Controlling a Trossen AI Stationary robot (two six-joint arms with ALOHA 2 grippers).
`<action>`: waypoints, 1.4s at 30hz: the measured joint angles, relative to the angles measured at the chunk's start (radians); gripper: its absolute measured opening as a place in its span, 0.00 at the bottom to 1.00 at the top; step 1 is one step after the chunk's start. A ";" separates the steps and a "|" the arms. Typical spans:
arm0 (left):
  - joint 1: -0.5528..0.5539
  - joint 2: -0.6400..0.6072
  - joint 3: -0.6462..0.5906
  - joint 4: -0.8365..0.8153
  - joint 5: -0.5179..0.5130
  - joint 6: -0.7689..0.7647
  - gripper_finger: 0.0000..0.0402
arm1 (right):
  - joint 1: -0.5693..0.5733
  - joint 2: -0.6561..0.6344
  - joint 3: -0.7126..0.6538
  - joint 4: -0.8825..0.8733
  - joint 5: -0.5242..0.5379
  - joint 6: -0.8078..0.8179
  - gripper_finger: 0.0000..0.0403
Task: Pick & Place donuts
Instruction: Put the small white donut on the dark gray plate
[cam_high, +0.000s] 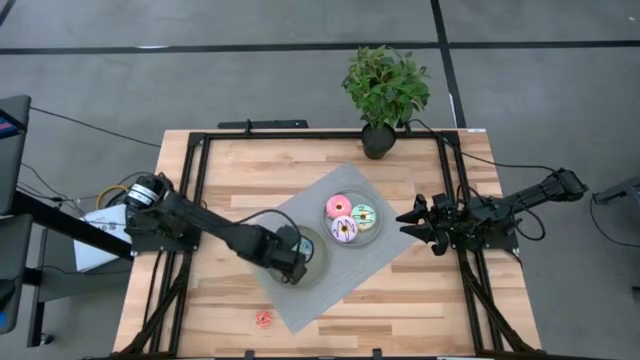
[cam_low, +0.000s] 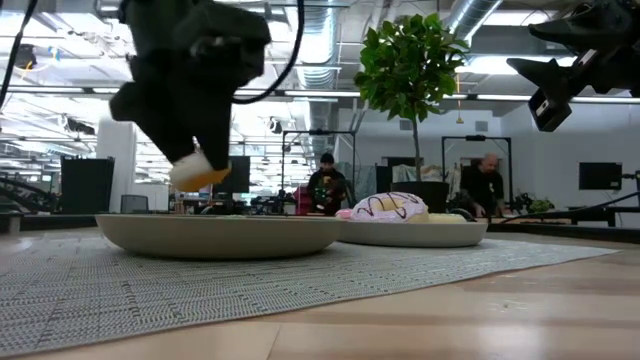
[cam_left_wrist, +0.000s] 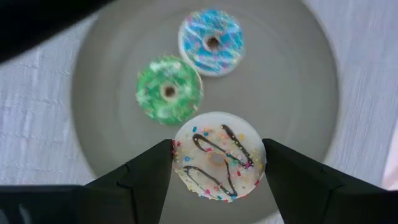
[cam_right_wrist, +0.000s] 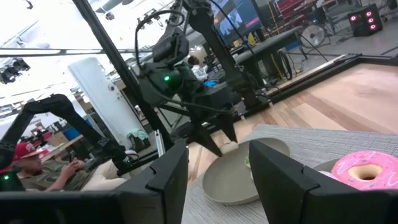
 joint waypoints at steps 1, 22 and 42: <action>0.009 0.000 0.000 -0.004 0.000 0.001 0.59 | 0.000 0.000 0.000 0.000 0.000 0.000 0.40; 0.016 0.146 0.001 -0.052 0.162 -0.026 0.59 | 0.000 0.000 0.000 -0.046 -0.001 0.000 0.40; 0.040 0.149 0.000 -0.054 0.152 0.016 0.59 | 0.000 0.000 0.000 -0.045 -0.001 0.007 0.40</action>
